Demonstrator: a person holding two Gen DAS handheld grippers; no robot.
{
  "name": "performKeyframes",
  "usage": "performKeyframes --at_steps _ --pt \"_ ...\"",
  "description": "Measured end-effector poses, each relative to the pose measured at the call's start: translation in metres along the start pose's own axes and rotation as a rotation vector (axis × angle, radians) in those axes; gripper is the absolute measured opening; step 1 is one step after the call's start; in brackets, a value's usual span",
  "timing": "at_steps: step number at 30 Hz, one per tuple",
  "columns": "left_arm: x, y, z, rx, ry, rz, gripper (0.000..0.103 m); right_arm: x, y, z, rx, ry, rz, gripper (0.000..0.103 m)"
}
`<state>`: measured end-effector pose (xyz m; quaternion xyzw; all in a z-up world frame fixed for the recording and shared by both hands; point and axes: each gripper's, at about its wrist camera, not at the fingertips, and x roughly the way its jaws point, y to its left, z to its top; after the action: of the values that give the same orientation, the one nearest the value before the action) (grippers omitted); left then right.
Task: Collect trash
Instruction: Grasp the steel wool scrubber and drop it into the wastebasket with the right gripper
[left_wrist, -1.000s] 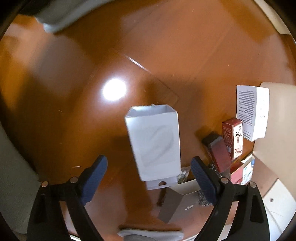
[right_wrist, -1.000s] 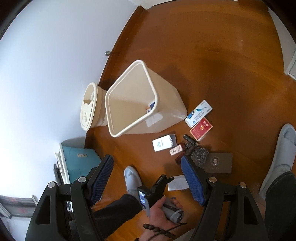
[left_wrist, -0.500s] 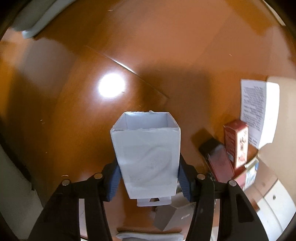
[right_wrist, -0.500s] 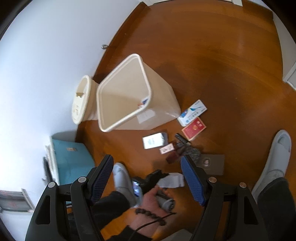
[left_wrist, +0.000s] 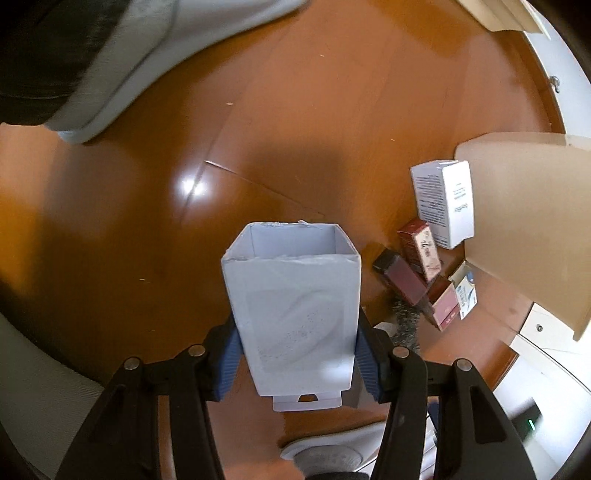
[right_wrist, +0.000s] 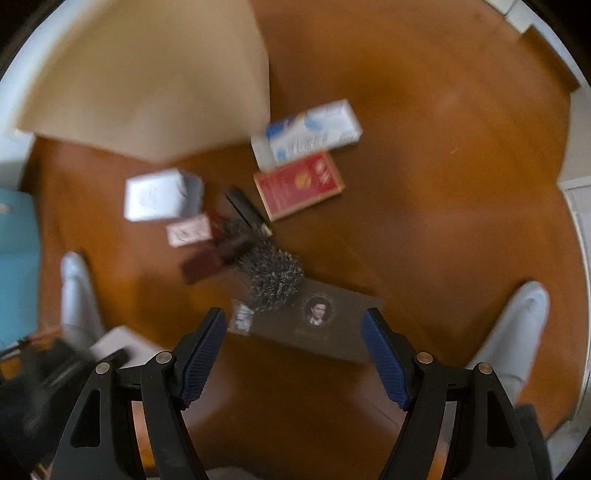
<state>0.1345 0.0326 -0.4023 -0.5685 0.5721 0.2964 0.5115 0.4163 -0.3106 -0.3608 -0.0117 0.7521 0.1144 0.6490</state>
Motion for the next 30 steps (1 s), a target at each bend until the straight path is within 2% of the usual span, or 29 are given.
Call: performKeyframes --at_steps 3,6,10,12,13,15,17,22,26,30 --pt "0.010 0.013 0.005 -0.020 0.009 0.003 0.053 0.036 0.006 0.000 -0.017 0.012 -0.025 0.078" --pt "0.009 0.016 0.003 -0.008 0.027 0.003 0.053 0.057 0.004 0.002 0.017 0.017 0.015 0.078" --pt "0.003 0.018 0.001 0.023 0.038 0.006 0.053 0.079 0.007 0.006 -0.043 0.002 -0.035 0.077" --pt "0.007 0.014 -0.001 0.034 0.046 0.003 0.053 0.086 0.012 0.010 -0.098 -0.013 -0.041 0.053" --pt "0.008 0.013 -0.002 0.039 0.046 0.004 0.053 0.089 0.015 0.012 -0.129 -0.009 -0.049 0.033" --pt "0.006 0.014 -0.002 0.048 0.043 0.008 0.053 0.086 0.018 0.014 -0.157 -0.028 -0.053 0.024" --pt "0.004 0.015 -0.002 0.051 0.038 0.016 0.053 0.072 0.018 0.014 -0.167 -0.054 -0.032 0.020" --pt "-0.004 0.005 -0.012 0.067 0.033 0.010 0.053 0.019 0.020 -0.002 -0.231 -0.084 -0.019 0.018" --pt "-0.025 -0.008 -0.020 0.110 0.018 -0.024 0.053 -0.030 0.025 -0.012 -0.247 -0.071 -0.037 0.018" --pt "-0.047 -0.016 -0.024 0.123 0.003 -0.082 0.053 -0.102 0.037 -0.025 -0.279 -0.141 -0.028 0.018"
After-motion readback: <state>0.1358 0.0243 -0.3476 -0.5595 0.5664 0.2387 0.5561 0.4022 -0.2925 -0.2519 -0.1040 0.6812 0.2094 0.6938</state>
